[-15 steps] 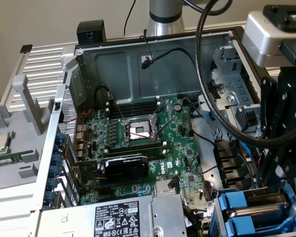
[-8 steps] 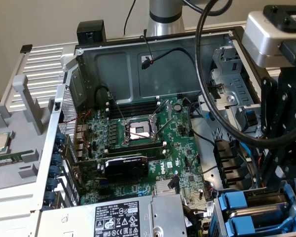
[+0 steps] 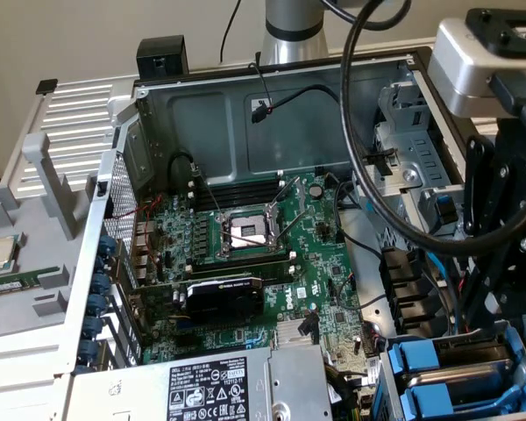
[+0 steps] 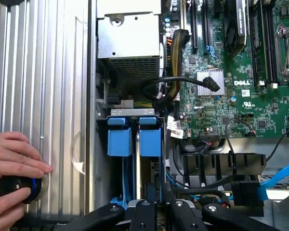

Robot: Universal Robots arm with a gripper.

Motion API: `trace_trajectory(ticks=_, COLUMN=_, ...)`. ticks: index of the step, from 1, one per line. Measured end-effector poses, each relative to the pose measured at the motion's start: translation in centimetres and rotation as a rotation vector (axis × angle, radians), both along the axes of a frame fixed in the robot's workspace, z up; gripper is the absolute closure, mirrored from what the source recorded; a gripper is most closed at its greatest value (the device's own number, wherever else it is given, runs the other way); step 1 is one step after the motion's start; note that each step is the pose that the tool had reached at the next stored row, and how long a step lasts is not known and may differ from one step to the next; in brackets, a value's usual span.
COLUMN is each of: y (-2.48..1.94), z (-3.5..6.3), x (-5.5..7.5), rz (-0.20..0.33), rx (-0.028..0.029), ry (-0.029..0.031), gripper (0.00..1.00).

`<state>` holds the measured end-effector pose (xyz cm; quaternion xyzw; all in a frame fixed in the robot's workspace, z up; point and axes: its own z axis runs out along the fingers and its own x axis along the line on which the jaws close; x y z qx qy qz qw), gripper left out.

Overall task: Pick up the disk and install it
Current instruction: 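Insert the first disk wire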

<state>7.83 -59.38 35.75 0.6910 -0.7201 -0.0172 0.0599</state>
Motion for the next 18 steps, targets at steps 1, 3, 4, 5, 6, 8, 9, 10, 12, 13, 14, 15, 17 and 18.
trace_trajectory(ticks=1, y=-0.03, z=-0.01, x=0.0, rz=-0.004, rx=0.0042, ry=0.0, gripper=0.83)
trace_trajectory(ticks=3, y=-0.17, z=-0.02, x=0.0, rz=-0.012, rx=0.0119, ry=0.0001, gripper=0.83)
trace_trajectory(ticks=4, y=-0.27, z=-0.03, x=0.0, rz=-0.014, rx=0.0146, ry=0.0002, gripper=0.83)
trace_trajectory(ticks=5, y=-0.38, z=-0.03, x=0.0, rz=-0.015, rx=0.0176, ry=0.0003, gripper=0.83)
trace_trajectory(ticks=6, y=-0.5, z=-0.03, x=0.0, rz=-0.016, rx=0.0211, ry=0.0004, gripper=0.83)
trace_trajectory(ticks=8, y=-0.76, z=-0.04, x=0.0, rz=-0.017, rx=0.0298, ry=0.0005, gripper=0.83)
trace_trajectory(ticks=9, y=-0.86, z=-0.03, x=0.0, rz=-0.017, rx=0.0343, ry=0.0006, gripper=0.83)
trace_trajectory(ticks=10, y=-0.92, z=-0.04, x=0.0, rz=-0.017, rx=0.0384, ry=0.0009, gripper=0.83)
trace_trajectory(ticks=12, y=-1.0, z=-0.06, x=0.1, rz=-0.018, rx=0.0443, ry=0.0015, gripper=0.83)
trace_trajectory(ticks=13, y=-1.02, z=-0.07, x=0.1, rz=-0.018, rx=0.0467, ry=0.0017, gripper=0.83)
trace_trajectory(ticks=14, y=-1.03, z=-0.08, x=0.1, rz=-0.018, rx=0.0486, ry=0.0018, gripper=0.83)
trace_trajectory(ticks=15, y=-1.05, z=-0.09, x=0.2, rz=-0.018, rx=0.0503, ry=0.002, gripper=0.83)
trace_trajectory(ticks=17, y=-1.1, z=-0.1, x=0.2, rz=-0.02, rx=0.0529, ry=0.0021, gripper=0.83)
trace_trajectory(ticks=18, y=-1.15, z=-0.09, x=0.2, rz=-0.02, rx=0.0542, ry=0.0024, gripper=0.83)
